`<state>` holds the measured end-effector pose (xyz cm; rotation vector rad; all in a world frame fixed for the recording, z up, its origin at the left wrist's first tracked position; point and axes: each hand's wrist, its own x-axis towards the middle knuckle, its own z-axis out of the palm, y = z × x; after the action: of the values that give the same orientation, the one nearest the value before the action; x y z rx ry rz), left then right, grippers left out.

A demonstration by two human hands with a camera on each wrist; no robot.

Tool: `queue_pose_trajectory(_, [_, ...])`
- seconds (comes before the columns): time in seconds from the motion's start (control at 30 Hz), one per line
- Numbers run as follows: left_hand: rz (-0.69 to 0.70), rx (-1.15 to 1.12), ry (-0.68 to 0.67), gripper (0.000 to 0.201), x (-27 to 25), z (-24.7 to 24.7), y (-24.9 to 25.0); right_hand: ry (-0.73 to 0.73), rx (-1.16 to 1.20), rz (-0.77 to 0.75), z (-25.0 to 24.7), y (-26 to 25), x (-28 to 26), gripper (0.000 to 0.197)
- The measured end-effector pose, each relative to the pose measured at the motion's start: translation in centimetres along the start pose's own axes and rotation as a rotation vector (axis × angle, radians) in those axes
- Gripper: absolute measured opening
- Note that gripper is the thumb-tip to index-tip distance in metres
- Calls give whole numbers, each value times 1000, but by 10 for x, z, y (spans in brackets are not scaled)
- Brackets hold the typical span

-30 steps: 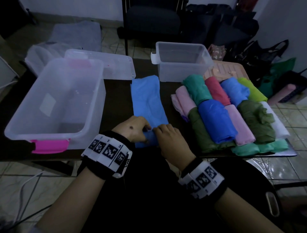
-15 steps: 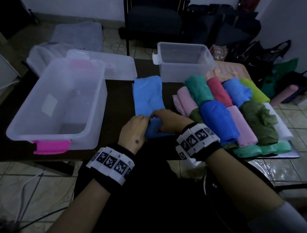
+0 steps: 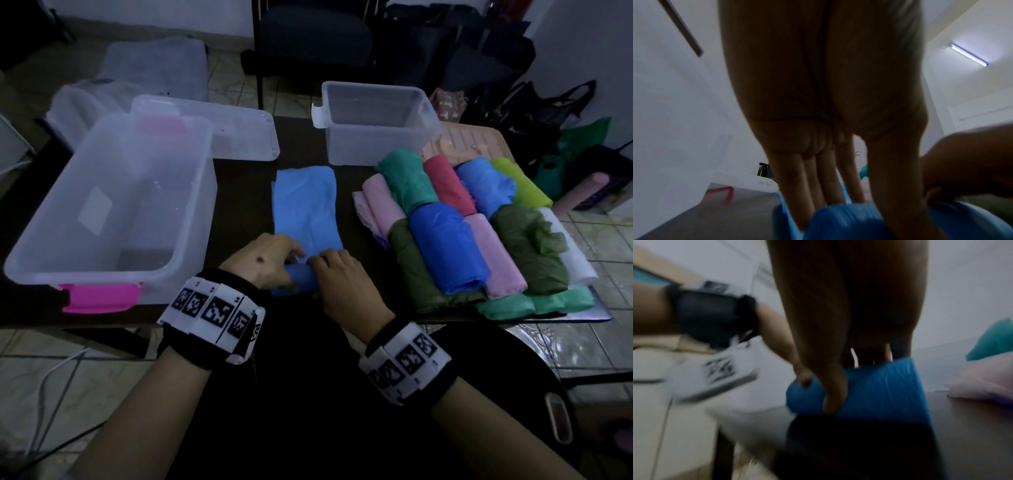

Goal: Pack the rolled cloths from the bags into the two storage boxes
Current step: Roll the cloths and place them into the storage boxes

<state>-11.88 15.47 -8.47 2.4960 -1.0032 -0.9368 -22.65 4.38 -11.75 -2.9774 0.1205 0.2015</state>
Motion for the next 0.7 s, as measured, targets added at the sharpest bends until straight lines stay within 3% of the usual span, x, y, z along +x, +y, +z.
queue_pose_trajectory(0.07, [18,-34,108,60,-1,0,-3,-87,14,9,-10,5,10,48])
queue_pose_trajectory(0.2, [108,53,314,30,-7,9,-3,-343,106,48,-29,13,44,56])
queue_pose_trajectory(0.33, [100,88,256,57,-3,16,-3,-475,191,57,-41,26,65,48])
queue_pose_trajectory(0.4, [89,89,238,60,2,16,-4,-446,247,70,-40,30,66,52])
queue_pose_trajectory(0.5, [60,51,234,55,8,11,-5,-264,281,117,-36,27,53,55])
queue_pose_trajectory(0.6, [11,33,182,54,14,3,-5,-12,85,80,-22,12,31,39])
queue_pose_trajectory(0.7, [-19,51,158,49,16,-3,-2,142,30,78,2,-2,11,43])
